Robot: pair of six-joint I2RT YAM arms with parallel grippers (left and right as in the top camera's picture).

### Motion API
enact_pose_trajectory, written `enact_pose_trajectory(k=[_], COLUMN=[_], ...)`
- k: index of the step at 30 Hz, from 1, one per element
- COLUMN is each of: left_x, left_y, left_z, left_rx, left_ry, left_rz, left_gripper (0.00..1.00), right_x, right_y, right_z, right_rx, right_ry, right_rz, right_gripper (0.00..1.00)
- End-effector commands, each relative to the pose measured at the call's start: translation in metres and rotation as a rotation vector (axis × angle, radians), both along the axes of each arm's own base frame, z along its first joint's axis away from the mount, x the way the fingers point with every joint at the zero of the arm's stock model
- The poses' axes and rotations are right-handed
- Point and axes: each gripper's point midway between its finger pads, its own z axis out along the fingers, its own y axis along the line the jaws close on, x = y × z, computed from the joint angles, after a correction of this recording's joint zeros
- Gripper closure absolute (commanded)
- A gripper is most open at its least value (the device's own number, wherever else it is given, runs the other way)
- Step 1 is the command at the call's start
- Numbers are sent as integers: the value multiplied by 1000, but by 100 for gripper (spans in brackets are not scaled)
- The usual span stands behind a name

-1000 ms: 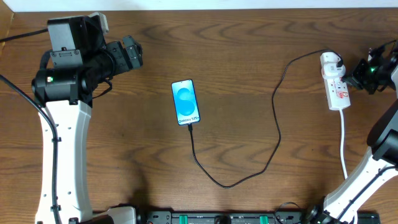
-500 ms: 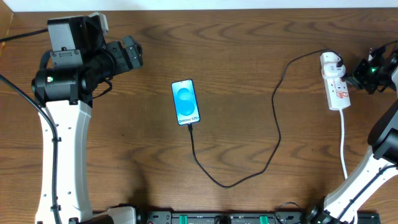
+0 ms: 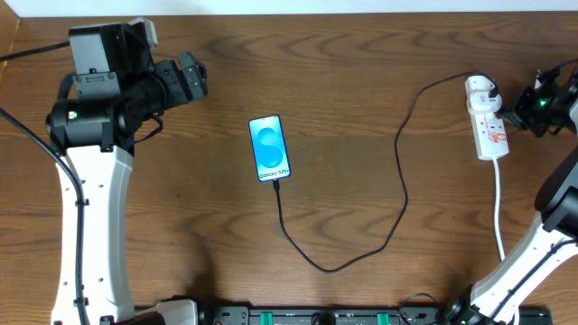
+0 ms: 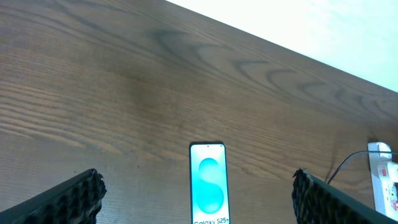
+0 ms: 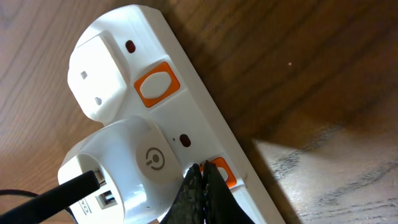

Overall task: Plug charger to phone and switch on socket
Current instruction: 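Press the orange switch beside the plug with the closed right gripper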

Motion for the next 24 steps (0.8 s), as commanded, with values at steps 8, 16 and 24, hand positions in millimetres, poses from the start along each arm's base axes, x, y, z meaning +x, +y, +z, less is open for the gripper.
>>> enact_pose_trajectory(k=[8,16,24], left_x=[-1,-1,-1], left_y=[3,3,3], left_z=[3,3,3], left_rx=[5,5,5], left_ry=[-6,-6,-6], left_rz=[10,10,10], left_gripper=[2,2,2], right_x=[-13,-11,-16], right_y=[25,47,52], right_z=[-30,-33,-35], right_rx=[-44,-80,-86], right_ry=[72,87,127], right_rz=[138,218,215], right_gripper=[99,99,99])
